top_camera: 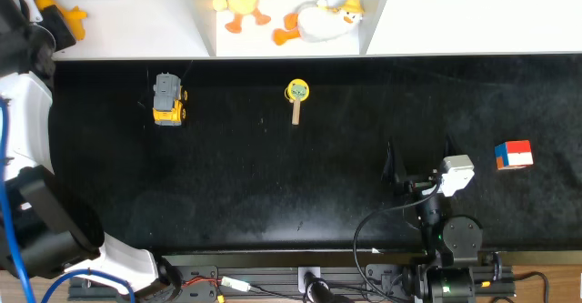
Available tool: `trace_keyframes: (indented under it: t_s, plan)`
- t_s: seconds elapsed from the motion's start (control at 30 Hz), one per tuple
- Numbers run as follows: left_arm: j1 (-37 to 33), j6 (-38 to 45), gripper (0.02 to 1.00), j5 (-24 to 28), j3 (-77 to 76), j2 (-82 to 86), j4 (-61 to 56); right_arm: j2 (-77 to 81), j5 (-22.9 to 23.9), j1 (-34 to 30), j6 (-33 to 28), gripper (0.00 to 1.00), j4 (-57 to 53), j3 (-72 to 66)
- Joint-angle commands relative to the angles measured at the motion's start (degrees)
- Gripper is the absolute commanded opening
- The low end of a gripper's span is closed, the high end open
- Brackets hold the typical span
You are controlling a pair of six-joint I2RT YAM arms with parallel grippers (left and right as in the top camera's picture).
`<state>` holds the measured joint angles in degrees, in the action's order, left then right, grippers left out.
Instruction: Store Toys
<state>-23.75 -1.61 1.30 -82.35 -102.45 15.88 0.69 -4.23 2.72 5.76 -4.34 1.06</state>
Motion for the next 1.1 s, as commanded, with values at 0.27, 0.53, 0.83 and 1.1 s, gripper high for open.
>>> trace_keyframes:
  t_s: [0.27,0.53,0.83,1.1]
  plan:
    - [-0.7,-0.6,0.952,-1.0,-1.4,-1.3,0.1,-0.4,0.3,0.3,0.3,0.993,0.3,-0.8]
    - [-0.7,-0.6,0.996,-1.0,-1.4,-0.3,0.8,-0.4,0.3,0.3,0.3,0.996,0.3,-0.8]
    - [-0.7,-0.6,0.998,-1.0,-1.4,10.7,12.0,-0.4,0.3,0.3,0.3,0.996,0.2,-0.8]
    - [0.0,-0.3,0.998,0.6,-1.3,19.5,32.0,-0.4,0.3,0.3,0.3,0.993,0.3,-0.8]
